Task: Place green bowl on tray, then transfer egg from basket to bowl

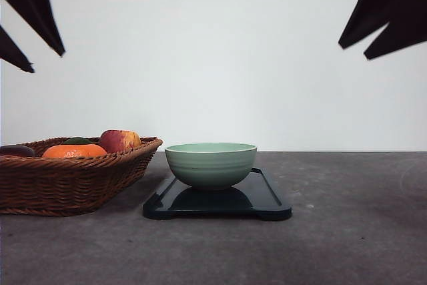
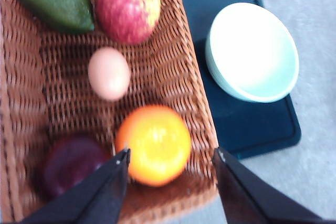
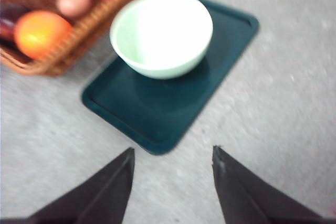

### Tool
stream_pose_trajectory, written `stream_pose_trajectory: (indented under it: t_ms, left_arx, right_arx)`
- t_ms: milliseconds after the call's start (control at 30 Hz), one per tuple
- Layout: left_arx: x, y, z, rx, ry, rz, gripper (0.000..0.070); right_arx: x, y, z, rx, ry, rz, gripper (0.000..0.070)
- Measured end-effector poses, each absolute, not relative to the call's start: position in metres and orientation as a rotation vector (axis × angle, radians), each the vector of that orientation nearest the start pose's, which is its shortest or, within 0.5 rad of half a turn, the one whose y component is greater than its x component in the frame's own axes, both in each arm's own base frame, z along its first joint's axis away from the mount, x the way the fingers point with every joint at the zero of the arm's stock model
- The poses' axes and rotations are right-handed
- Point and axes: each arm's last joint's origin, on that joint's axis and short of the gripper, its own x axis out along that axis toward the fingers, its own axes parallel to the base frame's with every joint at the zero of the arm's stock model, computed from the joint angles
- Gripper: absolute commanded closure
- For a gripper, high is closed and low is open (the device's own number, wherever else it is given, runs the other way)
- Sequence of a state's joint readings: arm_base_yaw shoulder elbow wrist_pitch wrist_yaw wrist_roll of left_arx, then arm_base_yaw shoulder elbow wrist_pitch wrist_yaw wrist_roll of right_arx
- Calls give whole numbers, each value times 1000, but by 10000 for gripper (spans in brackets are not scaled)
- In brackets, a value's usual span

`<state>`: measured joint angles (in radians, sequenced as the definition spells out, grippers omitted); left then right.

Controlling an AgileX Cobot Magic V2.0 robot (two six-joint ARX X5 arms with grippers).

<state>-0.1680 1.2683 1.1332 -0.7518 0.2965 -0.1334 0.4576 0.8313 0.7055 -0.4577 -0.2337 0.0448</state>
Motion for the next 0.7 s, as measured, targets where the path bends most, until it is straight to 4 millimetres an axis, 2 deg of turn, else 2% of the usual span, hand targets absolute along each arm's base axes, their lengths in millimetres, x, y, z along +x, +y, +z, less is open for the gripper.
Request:
stream_pose_trajectory:
  t_ms: [167,267,300,467,700]
  left_arx:
    - [281,-56,310,-120,1013,-322,382]
    - [302,-59,307,-89,1060,-298,282]
    - [308,-61,305,-84,1069,-296,273]
    - [333,-66,292,-61,1106,-283,272]
    - [352,-75,261,-16,1178,-248,272]
  right_arx:
    - [150,81,273,-30,627,659,411]
    - [150,81,272,-31,635,658,411]
    - [150,81,272,-31,635,658,411]
    - [150,81,272,-31,635,658,411]
    - [150,81,272,-32,635,658,411]
